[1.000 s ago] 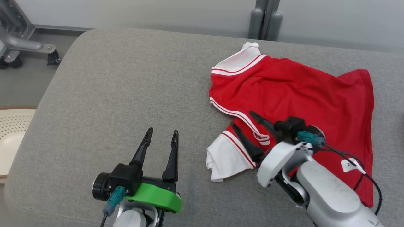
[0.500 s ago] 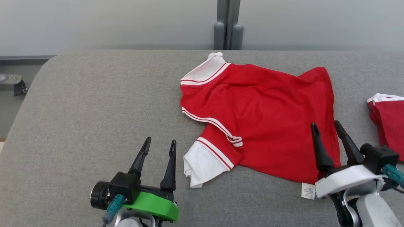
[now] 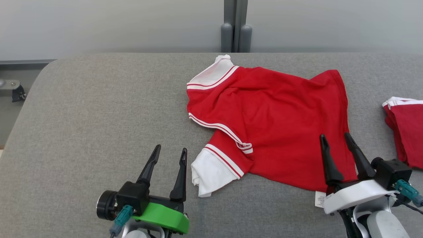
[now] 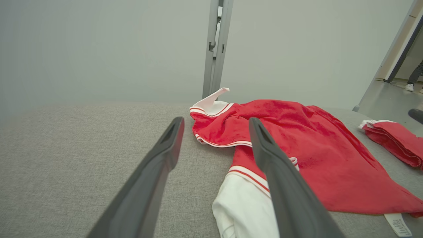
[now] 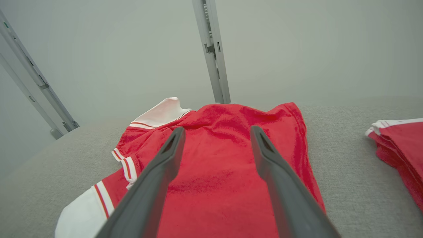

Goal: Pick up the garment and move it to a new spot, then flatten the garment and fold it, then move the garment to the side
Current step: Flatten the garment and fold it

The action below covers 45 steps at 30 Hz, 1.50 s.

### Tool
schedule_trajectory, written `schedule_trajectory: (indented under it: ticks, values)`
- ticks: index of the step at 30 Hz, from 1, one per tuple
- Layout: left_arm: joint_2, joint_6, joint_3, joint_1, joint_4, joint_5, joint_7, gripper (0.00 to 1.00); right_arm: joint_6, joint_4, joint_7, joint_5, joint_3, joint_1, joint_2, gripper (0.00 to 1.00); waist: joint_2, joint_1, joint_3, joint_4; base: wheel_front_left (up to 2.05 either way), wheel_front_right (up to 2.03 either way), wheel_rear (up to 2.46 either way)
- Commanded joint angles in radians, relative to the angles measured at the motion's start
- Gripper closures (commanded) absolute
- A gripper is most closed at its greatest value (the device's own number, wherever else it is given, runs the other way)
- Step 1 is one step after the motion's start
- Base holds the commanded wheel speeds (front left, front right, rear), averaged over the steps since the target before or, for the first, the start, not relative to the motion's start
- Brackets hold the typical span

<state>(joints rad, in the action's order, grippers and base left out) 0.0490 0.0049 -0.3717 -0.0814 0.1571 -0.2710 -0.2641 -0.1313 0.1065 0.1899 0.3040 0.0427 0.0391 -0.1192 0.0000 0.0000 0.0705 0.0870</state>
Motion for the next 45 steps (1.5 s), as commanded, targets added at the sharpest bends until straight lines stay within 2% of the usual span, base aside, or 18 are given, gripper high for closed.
schedule_trajectory:
  ticks: [1, 8, 13, 18, 28, 29, 30, 40, 45]
  values:
    - [0.003, 0.005, -0.001, -0.004, -0.006, -0.001, 0.000, 0.00, 0.001, -0.004, -0.004, -0.002, 0.012, -0.006, 0.003, 0.00, 0.0000, 0.0000, 0.007, 0.011, 0.00, 0.00, 0.00]
    - [0.003, 0.011, -0.015, -0.029, -0.016, -0.009, 0.000, 0.00, 0.001, 0.019, -0.035, 0.030, 0.136, 0.028, -0.017, 0.00, 0.0000, 0.0000, 0.050, 0.066, 0.00, 0.00, 0.00]
    - [0.003, 0.012, -0.030, -0.048, -0.017, -0.015, 0.000, 0.00, 0.001, 0.084, -0.066, 0.081, 0.215, 0.073, -0.029, 0.00, 0.0000, 0.0000, 0.083, 0.125, 0.00, 0.00, 0.00]
    - [0.003, 0.018, -0.041, -0.056, -0.016, -0.020, 0.000, 0.00, 0.001, 0.170, -0.081, 0.106, 0.234, 0.113, -0.036, 0.00, 0.0000, 0.0000, 0.099, 0.185, 0.00, 0.00, 0.00]
    - [0.003, 0.025, -0.061, -0.059, -0.020, -0.033, 0.000, 0.00, 0.001, 0.307, -0.070, 0.130, 0.209, 0.172, -0.036, 0.00, 0.0000, 0.0000, 0.116, 0.277, 0.00, 0.00, 0.00]
    - [0.003, 0.026, -0.062, -0.056, -0.020, -0.034, 0.000, 0.00, 0.001, 0.312, -0.064, 0.135, 0.210, 0.181, -0.035, 0.89, 0.0000, 0.0000, 0.115, 0.282, 0.00, 0.00, 0.00]
    - [0.003, 0.027, -0.062, -0.055, -0.019, -0.035, 0.000, 0.00, 0.001, 0.315, -0.061, 0.141, 0.217, 0.188, -0.036, 1.00, 0.0000, 0.0000, 0.114, 0.286, 0.00, 0.00, 0.00]
    - [0.003, 0.031, -0.083, -0.041, -0.011, -0.049, 0.000, 0.00, 0.001, 0.267, -0.059, 0.210, 0.306, 0.278, -0.051, 1.00, 0.0000, 0.0000, 0.079, 0.307, 0.00, 0.00, 0.00]
    - [0.003, 0.031, -0.100, -0.045, -0.014, -0.056, 0.000, 0.00, 0.001, 0.285, -0.089, 0.178, 0.374, 0.374, -0.061, 1.00, 0.0000, 0.0000, 0.079, 0.338, 0.00, 0.00, 0.00]
